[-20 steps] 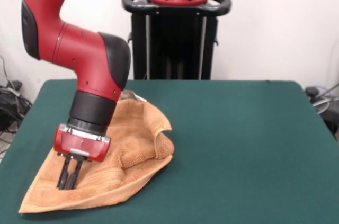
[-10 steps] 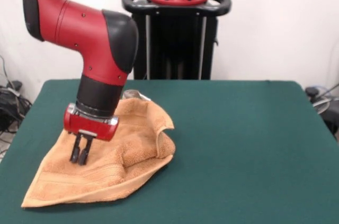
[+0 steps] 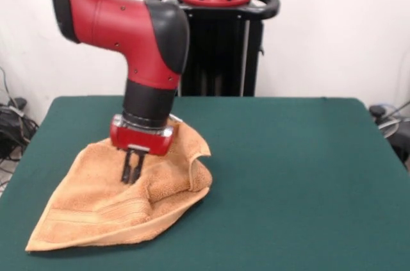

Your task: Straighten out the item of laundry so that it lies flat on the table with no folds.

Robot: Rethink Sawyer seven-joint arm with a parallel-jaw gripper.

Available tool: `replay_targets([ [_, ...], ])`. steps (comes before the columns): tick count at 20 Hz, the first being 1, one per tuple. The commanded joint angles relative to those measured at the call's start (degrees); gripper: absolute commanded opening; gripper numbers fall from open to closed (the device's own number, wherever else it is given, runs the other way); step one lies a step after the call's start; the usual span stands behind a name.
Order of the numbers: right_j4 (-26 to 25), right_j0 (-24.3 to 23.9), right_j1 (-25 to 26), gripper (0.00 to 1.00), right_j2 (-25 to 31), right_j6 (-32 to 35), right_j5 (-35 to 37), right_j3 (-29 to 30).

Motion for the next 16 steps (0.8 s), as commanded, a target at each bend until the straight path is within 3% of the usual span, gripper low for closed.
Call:
replay_targets([
  [1, 6.2, 2.2, -2.5, 0.0, 6.8, 12.0, 8.1, 10.8],
  [7, 9.9, 5.1, -10.2, 0.0, 4.6, 10.1, 15.4, 14.8],
  [16, 11.5, 4.9, -13.2, 0.0, 5.9, 8.3, 18.5, 16.0],
])
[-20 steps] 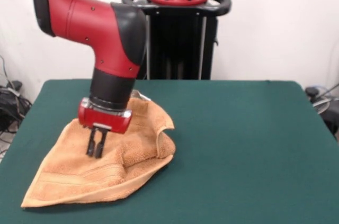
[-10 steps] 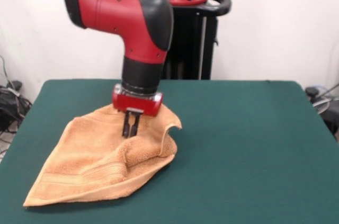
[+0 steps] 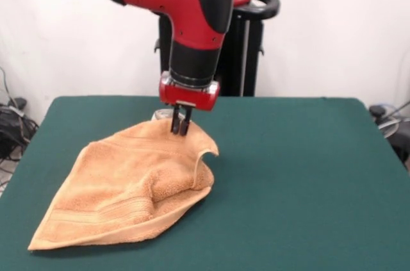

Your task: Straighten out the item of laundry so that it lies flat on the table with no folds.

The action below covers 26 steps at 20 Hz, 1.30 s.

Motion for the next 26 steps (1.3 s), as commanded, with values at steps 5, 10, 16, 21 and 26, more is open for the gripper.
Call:
replay_targets([
  [5, 5.3, -2.1, 0.0, 0.0, 11.0, 7.3, 5.6, 2.9],
  [10, 6.8, -0.1, 5.3, 0.0, 12.8, 10.1, -0.2, 0.2],
  [16, 7.8, 2.8, 5.0, 0.0, 10.7, 9.9, 1.3, -3.1],
  [21, 8.1, 2.3, 5.6, 0.0, 11.1, 8.5, 1.9, -4.1],
  [26, 6.9, -0.3, 6.1, 0.0, 14.7, 6.1, 2.4, -3.2],
])
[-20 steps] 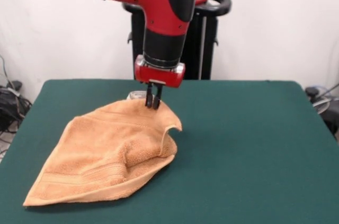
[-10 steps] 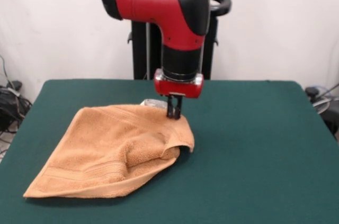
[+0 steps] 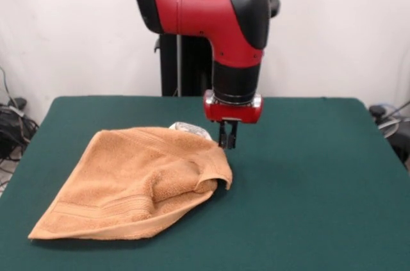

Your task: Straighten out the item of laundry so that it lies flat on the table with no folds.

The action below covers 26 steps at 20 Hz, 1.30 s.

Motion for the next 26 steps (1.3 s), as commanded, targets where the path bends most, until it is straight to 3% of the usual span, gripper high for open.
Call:
replay_targets([
  [1, 2.7, -0.8, 2.3, 0.0, 6.7, 7.0, 1.1, -3.0],
  [4, 3.3, 0.6, -0.7, 0.0, 4.6, 8.8, 1.6, -1.7],
  [9, 5.1, -1.8, -8.1, 0.0, 6.8, 7.7, 8.0, 2.1],
  [12, 5.5, -1.9, -9.4, 0.0, 6.6, 7.8, 8.2, 3.2],
  [16, 5.1, 0.6, -7.8, 0.0, 3.3, 9.4, 5.5, 1.0],
  [21, 3.9, 7.8, -4.0, 0.0, -4.8, 12.8, -1.0, -2.7],
  [26, 3.4, 7.1, -1.1, 0.0, -4.3, 11.1, -4.1, -3.1],
])
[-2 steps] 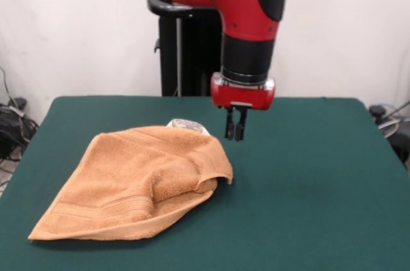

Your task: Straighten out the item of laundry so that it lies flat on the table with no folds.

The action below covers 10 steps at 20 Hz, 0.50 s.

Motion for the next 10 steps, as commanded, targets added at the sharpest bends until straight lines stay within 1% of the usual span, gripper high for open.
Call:
replay_targets([
  [1, 1.3, 1.1, 4.7, 1.0, -1.0, 10.6, -4.6, -2.5],
  [4, 1.4, 4.1, 4.4, 1.0, -5.2, 10.3, -1.7, -4.1],
  [6, 1.2, 5.8, 4.6, 1.0, -8.7, 11.2, -3.3, -4.4],
  [10, 1.9, 7.9, 6.9, 1.0, -12.3, 12.4, -6.4, -5.6],
])
